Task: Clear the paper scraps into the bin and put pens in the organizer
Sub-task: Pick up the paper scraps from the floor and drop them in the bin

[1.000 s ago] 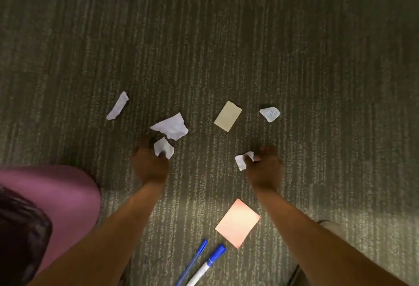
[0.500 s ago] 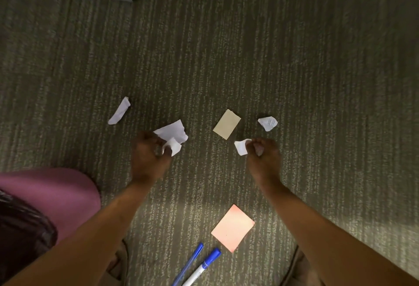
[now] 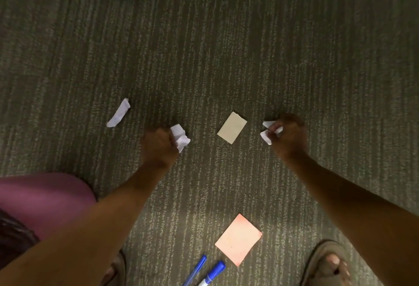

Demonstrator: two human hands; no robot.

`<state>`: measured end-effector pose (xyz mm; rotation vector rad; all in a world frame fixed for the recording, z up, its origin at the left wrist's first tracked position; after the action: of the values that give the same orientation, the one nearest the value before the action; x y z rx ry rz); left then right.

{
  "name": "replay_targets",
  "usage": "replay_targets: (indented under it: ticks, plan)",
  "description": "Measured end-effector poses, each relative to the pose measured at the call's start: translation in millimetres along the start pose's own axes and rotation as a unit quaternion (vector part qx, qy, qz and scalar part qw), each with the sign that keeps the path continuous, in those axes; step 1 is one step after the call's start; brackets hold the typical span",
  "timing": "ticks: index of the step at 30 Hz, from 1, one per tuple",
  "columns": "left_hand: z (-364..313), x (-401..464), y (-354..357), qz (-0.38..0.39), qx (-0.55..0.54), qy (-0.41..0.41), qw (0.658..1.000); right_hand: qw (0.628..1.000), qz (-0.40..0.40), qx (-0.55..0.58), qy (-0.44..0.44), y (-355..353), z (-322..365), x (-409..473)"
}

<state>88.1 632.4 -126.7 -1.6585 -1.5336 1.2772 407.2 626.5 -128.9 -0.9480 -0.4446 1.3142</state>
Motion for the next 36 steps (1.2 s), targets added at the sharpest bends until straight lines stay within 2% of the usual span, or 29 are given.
replay_targets:
  ticks: [3, 6, 10, 17, 20, 25, 31, 33, 36]
  plan:
    - [14, 0, 3, 0.023, -0.075, -0.046, 0.996, 0.999, -0.003, 0.019, 0.028, 2, -3, -2]
    - [29, -1, -6, 0.032, -0.152, -0.095, 0.983, 0.991, -0.013, 0.122, 0.060, 4, 7, -15]
    - [42, 6, -40, 0.018, -0.217, -0.062, 0.974, 0.961, -0.008, 0.256, 0.106, 17, 26, -30]
    - [79, 51, -76, -0.023, -0.061, -0.084, 0.994, 0.937, 0.040, 0.306, 0.161, 48, 60, -36]
    - [84, 67, -82, -0.036, -0.010, -0.067, 0.997, 0.956, 0.032, 0.226, 0.184, 66, 69, -35]
    - [90, 76, -70, 0.026, 0.029, -0.108, 0.993, 0.982, -0.030, 0.087, 0.167, 80, 77, -32]
    - [89, 63, -61, 0.001, -0.001, -0.128, 0.992, 0.990, -0.036, -0.011, 0.133, 86, 88, -27]
    - [86, 57, -60, -0.008, -0.027, -0.106, 0.994, 0.989, -0.029, -0.035, 0.142, 84, 85, -27]
    - [75, 43, -61, -0.035, -0.104, -0.046, 0.993, 0.991, -0.045, 0.009, 0.129, 82, 86, -27]
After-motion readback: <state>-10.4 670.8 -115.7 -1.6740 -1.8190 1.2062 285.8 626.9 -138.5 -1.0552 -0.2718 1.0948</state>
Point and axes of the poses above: each hand's wrist, its own x-axis towards the middle knuckle, its own y-axis out of the palm, z = x × y, the point moved 4 cm from there along x, towards the middle knuckle, and after that the axes turned 4 degrees about x, right-handed, at the moved point
